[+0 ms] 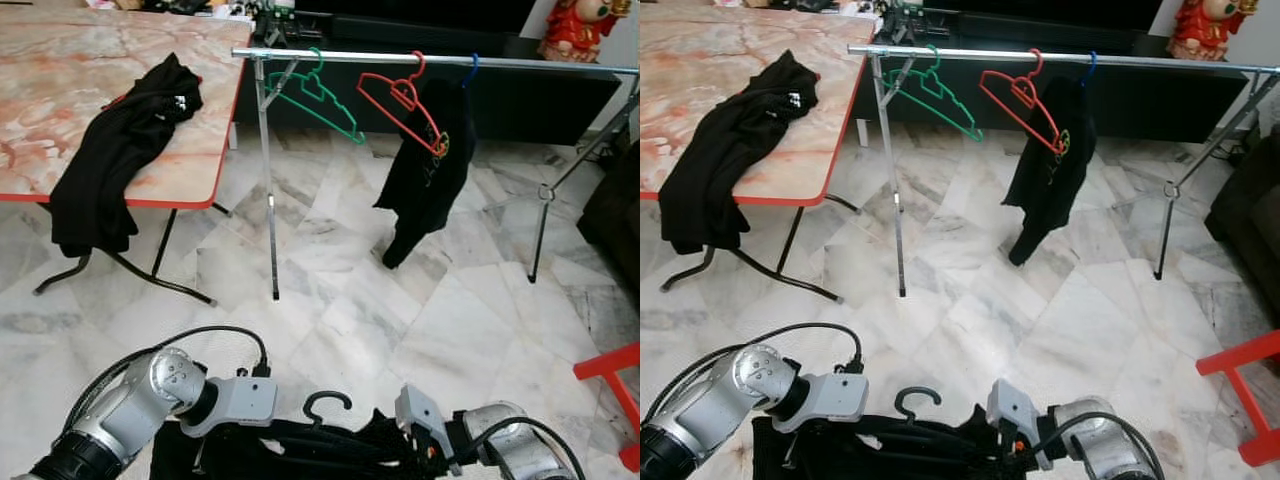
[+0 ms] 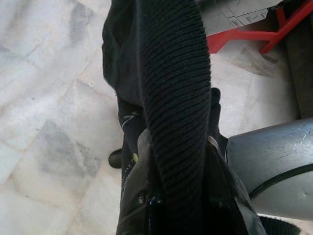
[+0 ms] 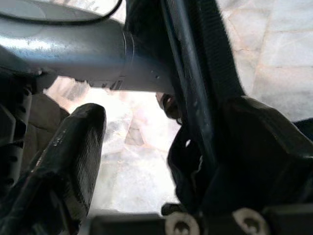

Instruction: Hang hanger

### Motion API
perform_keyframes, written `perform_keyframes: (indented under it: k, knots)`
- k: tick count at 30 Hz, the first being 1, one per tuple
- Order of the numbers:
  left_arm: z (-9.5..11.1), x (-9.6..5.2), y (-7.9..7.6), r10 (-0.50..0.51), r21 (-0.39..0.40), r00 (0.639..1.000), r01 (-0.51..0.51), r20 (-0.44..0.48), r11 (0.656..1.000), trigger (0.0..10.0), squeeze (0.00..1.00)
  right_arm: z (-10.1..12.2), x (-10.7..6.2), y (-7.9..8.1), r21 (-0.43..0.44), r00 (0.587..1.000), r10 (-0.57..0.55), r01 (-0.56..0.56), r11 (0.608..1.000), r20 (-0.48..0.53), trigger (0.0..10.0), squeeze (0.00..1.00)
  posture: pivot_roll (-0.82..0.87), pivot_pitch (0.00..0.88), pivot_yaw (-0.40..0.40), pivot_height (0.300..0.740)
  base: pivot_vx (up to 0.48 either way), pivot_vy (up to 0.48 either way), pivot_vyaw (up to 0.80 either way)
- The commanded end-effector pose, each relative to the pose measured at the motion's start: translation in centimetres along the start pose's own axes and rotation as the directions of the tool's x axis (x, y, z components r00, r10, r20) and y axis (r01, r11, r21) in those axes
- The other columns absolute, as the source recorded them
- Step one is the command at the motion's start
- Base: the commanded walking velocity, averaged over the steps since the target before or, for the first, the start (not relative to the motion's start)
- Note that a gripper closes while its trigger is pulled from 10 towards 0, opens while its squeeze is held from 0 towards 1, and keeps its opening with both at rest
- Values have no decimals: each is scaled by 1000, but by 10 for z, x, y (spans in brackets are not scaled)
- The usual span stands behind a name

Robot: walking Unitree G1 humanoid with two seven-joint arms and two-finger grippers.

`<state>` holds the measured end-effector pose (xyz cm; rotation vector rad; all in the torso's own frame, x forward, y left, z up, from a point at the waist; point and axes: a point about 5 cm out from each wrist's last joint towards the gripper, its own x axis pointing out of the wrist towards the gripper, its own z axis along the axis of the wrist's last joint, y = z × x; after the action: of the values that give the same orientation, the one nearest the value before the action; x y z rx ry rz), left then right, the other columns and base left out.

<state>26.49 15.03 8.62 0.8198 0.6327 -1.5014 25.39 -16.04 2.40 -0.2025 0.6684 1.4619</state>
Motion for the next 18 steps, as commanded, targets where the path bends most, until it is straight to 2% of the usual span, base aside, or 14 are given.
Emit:
perform_keyframes:
  k: [1, 4, 8, 10, 14, 18]
  knots:
    - [7, -2, 0, -4, 19, 1000, 4, 18, 1000, 10000, 0, -6, -6, 2, -18, 998, 8, -9, 1000, -68, 10000, 0, 32, 154, -77, 740, 0, 0, 0]
    - [9, -2, 0, -5, 22, 1000, 4, 9, 1000, 10000, 0, -14, -13, 0, -75, 983, -48, 36, 997, -175, 10000, 0, 29, 149, -76, 740, 0, 0, 0]
    - [11, -3, 1, 0, 31, 1000, 0, 11, 1000, 10000, 0, -19, -15, -3, -100, 973, -116, 97, 990, -202, 10000, 0, 32, 147, -75, 740, 0, 0, 0]
    - [13, -4, 0, -7, 43, 1000, 6, 12, 999, 10000, 0, -24, -16, -6, -144, 954, -166, 133, 981, -249, 10000, 0, 32, 145, -73, 740, 0, 0, 0]
    - [14, -5, -1, -10, 48, 1000, 10, 11, 999, 10000, 0, -25, -16, -6, -150, 952, -179, 144, 978, -250, 10000, 0, 34, 145, -73, 740, 0, 0, 0]
    - [18, -5, -2, -14, 61, 1000, 13, 10, 998, 10000, 0, -32, -18, -10, -231, 906, -252, 180, 956, -341, 10000, 0, 35, 146, -73, 740, 0, 0, 0]
